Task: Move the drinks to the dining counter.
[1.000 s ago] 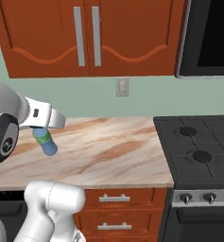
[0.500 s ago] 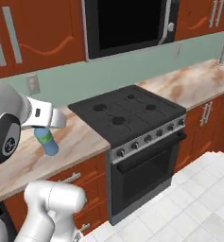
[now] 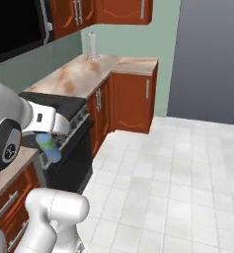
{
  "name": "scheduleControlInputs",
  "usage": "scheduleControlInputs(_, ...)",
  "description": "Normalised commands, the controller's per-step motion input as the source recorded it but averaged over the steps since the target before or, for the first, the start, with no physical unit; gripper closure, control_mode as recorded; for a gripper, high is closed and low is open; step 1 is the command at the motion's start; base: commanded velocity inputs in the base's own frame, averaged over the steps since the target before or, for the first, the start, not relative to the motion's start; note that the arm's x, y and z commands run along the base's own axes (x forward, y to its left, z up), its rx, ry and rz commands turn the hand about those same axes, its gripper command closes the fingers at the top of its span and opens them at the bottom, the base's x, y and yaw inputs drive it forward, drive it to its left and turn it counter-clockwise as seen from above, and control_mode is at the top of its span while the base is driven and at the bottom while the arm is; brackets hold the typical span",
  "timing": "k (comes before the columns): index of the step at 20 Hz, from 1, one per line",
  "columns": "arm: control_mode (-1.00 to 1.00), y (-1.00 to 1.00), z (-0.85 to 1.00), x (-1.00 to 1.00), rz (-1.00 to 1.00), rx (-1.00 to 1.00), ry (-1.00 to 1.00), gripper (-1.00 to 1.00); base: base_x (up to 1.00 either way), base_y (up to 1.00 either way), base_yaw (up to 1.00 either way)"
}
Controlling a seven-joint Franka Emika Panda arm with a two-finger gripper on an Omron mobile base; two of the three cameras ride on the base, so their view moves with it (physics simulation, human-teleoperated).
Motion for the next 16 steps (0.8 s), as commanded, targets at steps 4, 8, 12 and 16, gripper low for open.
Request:
scheduleControlInputs(4,1.0,0.0,0.0,0.0,0.0,0.0,0.0,1.0,0.0,-0.14,-0.95)
scheduleControlInputs(8,1.0,0.0,0.0,0.0,0.0,0.0,0.0,1.0,0.0,-0.73,-0.81)
scheduleControlInputs(12,1.0,0.0,0.0,0.0,0.0,0.0,0.0,1.0,0.02,-1.0,-0.65)
scheduleControlInputs(16,1.0,0.0,0.0,0.0,0.0,0.0,0.0,1.0,0.08,-1.0,-0.5)
